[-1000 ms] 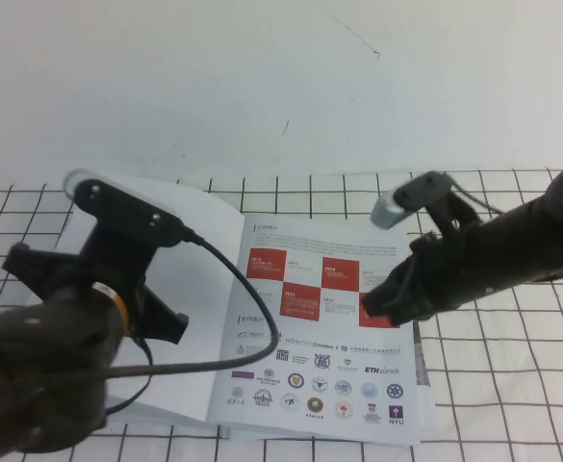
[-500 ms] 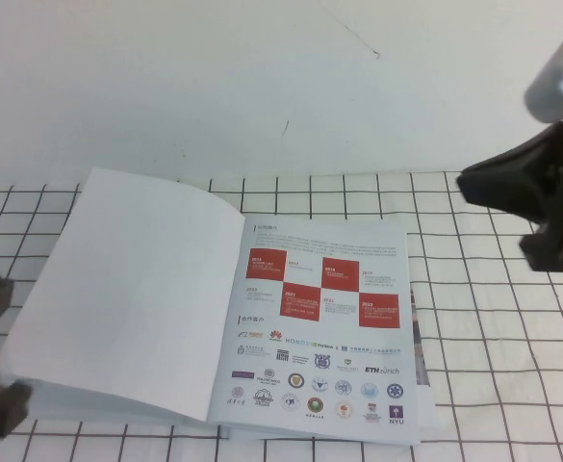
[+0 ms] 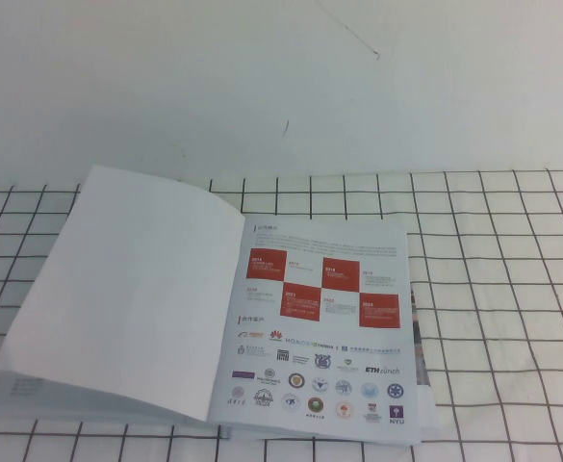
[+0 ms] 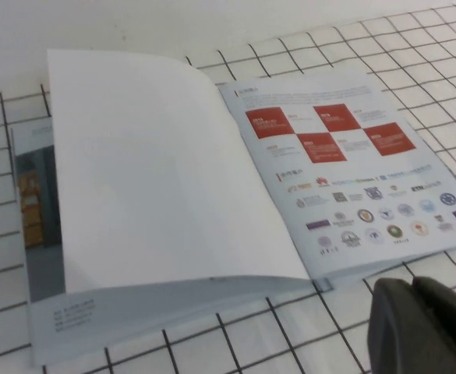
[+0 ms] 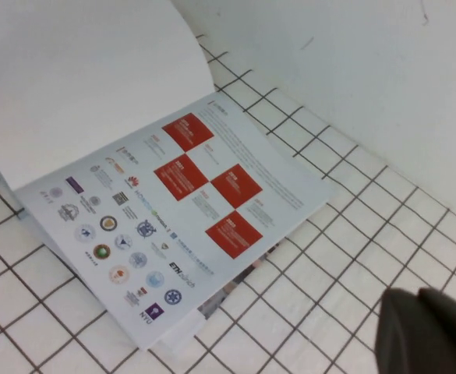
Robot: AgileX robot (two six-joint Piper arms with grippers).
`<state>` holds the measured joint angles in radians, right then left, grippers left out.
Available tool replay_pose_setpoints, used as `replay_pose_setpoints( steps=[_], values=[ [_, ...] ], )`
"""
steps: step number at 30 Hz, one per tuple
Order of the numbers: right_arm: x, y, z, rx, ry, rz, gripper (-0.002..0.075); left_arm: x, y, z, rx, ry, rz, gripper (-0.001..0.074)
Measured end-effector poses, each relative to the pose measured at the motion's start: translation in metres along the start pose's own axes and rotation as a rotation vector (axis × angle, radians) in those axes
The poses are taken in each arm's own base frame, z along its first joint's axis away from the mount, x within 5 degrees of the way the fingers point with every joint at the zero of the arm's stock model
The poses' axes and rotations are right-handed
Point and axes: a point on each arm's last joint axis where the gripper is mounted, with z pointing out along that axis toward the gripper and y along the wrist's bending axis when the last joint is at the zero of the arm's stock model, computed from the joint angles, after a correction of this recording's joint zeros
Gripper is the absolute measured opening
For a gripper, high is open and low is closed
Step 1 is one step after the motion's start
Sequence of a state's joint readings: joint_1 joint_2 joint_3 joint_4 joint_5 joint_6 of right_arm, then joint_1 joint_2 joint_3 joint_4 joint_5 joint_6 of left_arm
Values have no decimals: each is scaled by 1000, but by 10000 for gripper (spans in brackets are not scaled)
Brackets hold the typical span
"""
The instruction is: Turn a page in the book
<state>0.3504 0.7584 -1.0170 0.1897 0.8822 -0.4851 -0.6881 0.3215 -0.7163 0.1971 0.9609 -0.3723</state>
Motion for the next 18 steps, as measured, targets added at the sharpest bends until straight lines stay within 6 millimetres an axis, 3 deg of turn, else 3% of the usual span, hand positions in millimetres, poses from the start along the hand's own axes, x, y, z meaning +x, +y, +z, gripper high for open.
replay_pose_setpoints(
  steps=[4, 7, 13, 18],
  values=[
    [31, 11, -17, 53, -23, 54, 1, 13, -7, 10, 78, 67, -42, -2],
    [57, 18, -17, 87, -55, 80, 1, 26, -12, 25, 126, 91, -74, -2],
    [107, 32, 9, 103, -58, 112, 1, 52, -8, 60, 113, 35, -27, -2],
    [132, 37, 28, 82, 18, 125, 1, 62, -2, 75, 63, -48, 101, -2]
  ],
)
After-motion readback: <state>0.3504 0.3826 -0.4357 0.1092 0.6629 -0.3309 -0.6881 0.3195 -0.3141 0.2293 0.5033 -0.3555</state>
